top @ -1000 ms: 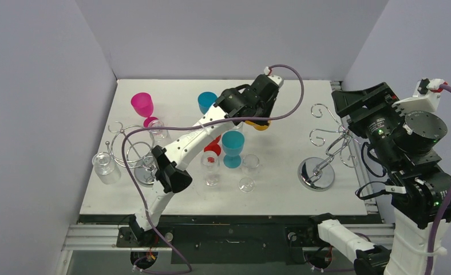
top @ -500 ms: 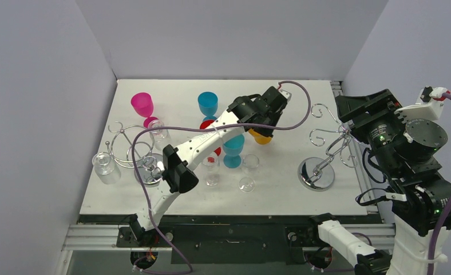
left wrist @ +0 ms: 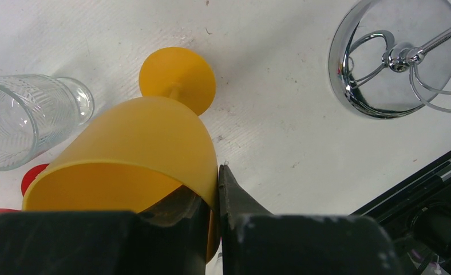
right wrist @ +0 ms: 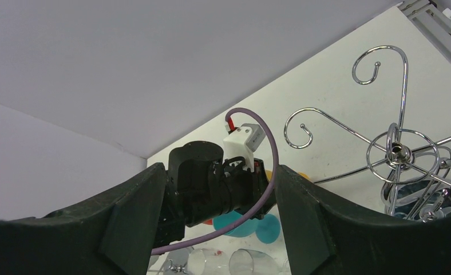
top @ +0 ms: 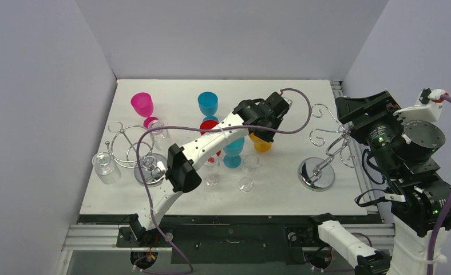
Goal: Take the wine glass off the wine glass rack
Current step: Place the wine glass at the center of the board.
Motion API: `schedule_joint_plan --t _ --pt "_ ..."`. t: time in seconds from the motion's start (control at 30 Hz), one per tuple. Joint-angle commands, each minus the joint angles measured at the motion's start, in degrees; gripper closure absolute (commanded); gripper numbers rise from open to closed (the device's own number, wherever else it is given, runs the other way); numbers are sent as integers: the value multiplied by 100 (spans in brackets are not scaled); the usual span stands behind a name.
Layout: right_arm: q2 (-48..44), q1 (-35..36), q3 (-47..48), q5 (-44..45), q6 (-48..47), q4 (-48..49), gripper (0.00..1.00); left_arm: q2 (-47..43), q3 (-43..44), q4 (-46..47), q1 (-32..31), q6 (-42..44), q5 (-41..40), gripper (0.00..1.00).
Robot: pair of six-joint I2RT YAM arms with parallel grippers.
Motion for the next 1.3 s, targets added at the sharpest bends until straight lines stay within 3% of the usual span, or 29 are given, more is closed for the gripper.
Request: schedule_joint_plan --t 0.0,0.4,0.67,1.27 --pt "-43 -47 -54 108 -30 154 35 83 13 124 -27 86 79 93" --pt "-72 -47 -153 132 -30 166 35 235 41 107 -21 75 125 85" --pt "-55 -47 -171 104 -30 192 35 154 414 63 -20 62 136 70" --pt "-20 -47 -124 17 34 185 35 -705 608 238 -21 -9 77 60"
